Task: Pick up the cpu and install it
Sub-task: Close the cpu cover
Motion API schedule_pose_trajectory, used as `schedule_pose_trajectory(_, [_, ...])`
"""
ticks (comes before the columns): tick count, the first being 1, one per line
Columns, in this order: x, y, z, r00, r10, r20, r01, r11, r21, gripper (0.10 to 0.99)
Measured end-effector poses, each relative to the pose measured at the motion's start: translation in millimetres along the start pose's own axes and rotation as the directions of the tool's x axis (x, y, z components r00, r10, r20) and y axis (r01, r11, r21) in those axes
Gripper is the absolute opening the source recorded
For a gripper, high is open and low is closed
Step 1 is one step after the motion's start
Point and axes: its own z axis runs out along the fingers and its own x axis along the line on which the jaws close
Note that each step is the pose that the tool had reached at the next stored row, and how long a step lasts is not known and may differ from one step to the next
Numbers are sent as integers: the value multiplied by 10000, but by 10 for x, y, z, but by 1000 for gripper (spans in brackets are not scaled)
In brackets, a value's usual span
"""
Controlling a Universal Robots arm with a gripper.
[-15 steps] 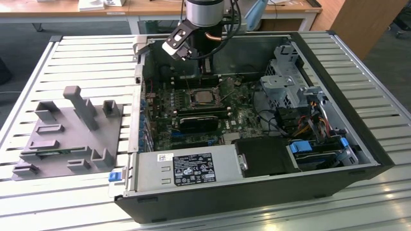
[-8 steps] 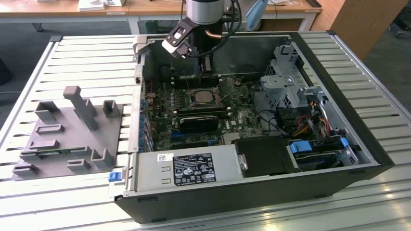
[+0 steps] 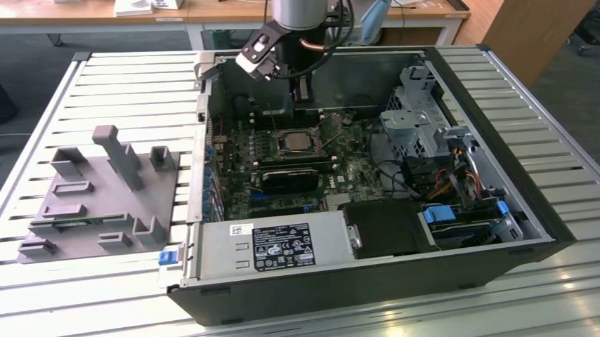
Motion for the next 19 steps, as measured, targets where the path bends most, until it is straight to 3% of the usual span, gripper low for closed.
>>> schedule_pose_trajectory(19, [-1,12,-161,10000,-3,-4,3,10000,-2,106])
